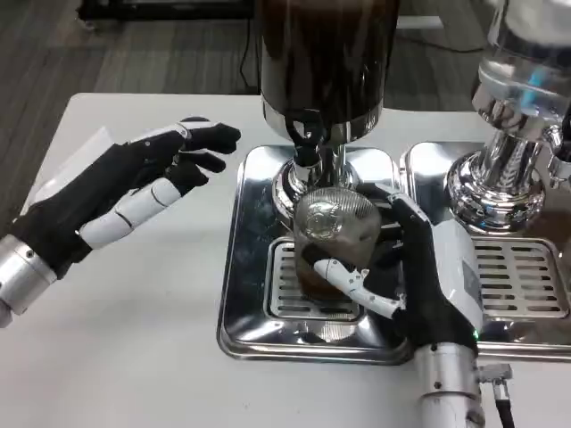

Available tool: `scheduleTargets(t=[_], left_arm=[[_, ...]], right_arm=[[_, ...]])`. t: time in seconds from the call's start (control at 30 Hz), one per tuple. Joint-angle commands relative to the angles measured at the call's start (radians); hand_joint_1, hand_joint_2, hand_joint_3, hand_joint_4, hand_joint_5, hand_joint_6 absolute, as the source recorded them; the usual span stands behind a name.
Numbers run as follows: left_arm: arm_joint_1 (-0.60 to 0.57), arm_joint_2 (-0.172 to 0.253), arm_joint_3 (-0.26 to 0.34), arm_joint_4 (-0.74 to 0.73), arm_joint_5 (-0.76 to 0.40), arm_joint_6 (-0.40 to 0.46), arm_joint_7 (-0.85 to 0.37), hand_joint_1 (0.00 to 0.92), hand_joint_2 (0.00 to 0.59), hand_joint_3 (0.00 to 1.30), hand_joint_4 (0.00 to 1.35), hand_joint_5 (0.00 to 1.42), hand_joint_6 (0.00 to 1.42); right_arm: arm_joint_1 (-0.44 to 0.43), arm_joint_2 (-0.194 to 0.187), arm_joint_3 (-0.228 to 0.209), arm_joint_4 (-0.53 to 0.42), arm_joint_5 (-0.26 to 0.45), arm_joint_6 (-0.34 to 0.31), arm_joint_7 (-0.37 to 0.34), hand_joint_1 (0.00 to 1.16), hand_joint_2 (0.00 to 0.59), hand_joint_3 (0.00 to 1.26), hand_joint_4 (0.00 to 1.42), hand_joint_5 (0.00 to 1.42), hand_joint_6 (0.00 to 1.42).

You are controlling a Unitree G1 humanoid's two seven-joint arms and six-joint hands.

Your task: Grasp the cup under the faucet to collect the drink, then remove the cup.

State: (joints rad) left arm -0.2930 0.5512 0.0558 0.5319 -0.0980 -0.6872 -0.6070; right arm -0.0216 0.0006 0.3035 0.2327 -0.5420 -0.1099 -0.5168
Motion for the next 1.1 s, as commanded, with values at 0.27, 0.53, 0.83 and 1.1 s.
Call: scheduleTargets(t=[0.27,0.53,0.83,1.1], left_arm=[[-0.041,-0.021,-0.025,0.049,0.039,-0.034,-0.011,0.0,0.169,0.26,0.25,0.3,0.4],[-0.055,-0.023,-0.045,0.083,0.045,-0.055,-0.011,0.0,0.17,0.26,0.25,0.3,0.4],[-0.042,-0.034,-0.064,0.085,0.042,-0.063,-0.027,0.0,0.17,0.26,0.25,0.3,0.4],[-0.022,-0.044,-0.087,0.073,0.038,-0.064,-0.049,0.0,0.171,0.26,0.25,0.3,0.36]], right_arm=[[0.045,-0.006,-0.027,-0.079,-0.01,-0.046,-0.044,0.68,0.213,0.46,0.48,0.62,0.76],[0.093,-0.007,-0.041,-0.148,-0.017,-0.038,-0.051,0.68,0.213,0.47,0.49,0.63,0.78],[0.16,-0.006,-0.053,-0.262,-0.026,-0.024,-0.027,0.68,0.213,0.49,0.51,0.65,0.8],[0.196,-0.005,-0.057,-0.329,-0.036,-0.02,-0.01,0.68,0.213,0.5,0.52,0.66,0.82]])
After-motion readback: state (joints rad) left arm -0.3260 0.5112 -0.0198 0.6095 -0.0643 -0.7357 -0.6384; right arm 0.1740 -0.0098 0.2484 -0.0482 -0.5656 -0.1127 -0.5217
